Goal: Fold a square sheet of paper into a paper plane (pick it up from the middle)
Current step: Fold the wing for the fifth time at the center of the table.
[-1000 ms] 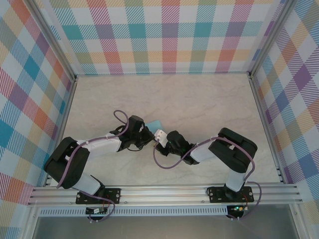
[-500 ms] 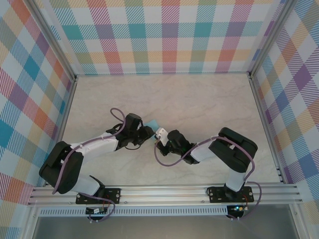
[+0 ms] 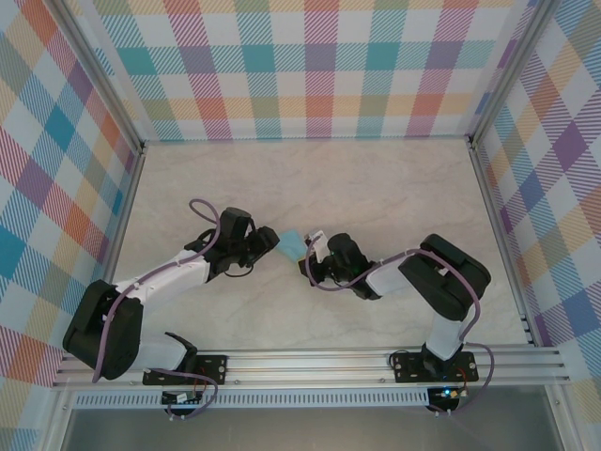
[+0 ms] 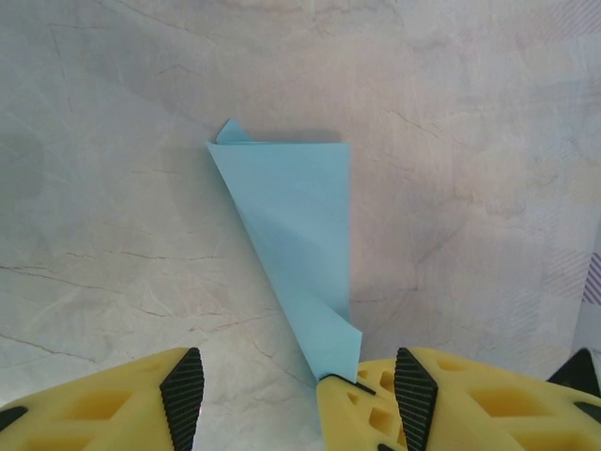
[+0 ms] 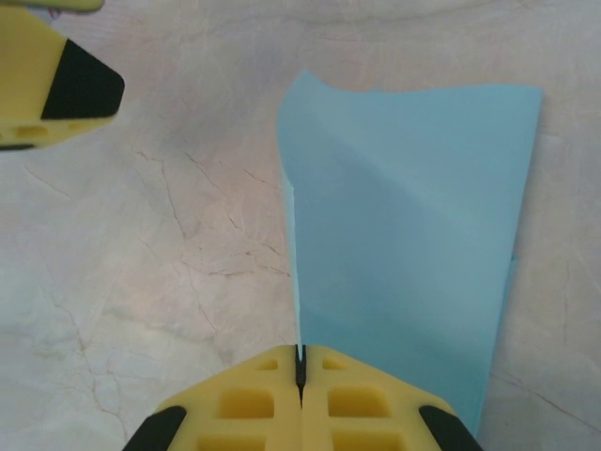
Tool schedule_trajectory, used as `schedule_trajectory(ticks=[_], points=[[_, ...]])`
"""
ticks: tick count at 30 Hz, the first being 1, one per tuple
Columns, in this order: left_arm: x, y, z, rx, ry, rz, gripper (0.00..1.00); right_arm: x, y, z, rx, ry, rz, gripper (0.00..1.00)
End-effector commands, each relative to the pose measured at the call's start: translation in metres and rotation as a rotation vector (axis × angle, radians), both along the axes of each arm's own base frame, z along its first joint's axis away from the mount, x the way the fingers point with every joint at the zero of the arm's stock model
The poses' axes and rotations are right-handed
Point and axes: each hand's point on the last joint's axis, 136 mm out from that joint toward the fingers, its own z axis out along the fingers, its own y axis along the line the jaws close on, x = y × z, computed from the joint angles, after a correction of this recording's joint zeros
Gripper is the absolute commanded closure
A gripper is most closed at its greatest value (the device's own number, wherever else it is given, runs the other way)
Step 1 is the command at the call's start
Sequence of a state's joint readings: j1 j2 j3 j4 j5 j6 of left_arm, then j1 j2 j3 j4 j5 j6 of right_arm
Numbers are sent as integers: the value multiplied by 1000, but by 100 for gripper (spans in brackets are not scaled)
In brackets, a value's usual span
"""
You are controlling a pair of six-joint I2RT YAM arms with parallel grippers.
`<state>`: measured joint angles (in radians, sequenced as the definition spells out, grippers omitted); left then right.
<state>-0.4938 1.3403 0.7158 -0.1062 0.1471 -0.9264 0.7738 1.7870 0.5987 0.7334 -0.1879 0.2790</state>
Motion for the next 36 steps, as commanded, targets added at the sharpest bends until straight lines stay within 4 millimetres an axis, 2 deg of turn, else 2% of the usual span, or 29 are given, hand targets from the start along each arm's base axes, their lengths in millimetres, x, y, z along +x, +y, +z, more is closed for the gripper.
schedule_trajectory(ticks=[1, 9, 16, 28, 36], points=[[-4, 7, -6, 20, 7, -5, 41, 4, 12, 27, 143, 104, 10, 100], [-4, 4, -11, 17, -2, -27, 40, 18, 6, 28, 243, 289, -33, 100], [-2, -7, -11, -15, -18, -75, 40, 23, 3, 11, 279, 431, -69, 100], [1, -23, -20, -31, -31, -134, 41, 27, -5, 2, 318, 526, -155, 100], [4, -31, -26, -33, -40, -154, 46, 30, -16, -10, 312, 564, -227, 100]])
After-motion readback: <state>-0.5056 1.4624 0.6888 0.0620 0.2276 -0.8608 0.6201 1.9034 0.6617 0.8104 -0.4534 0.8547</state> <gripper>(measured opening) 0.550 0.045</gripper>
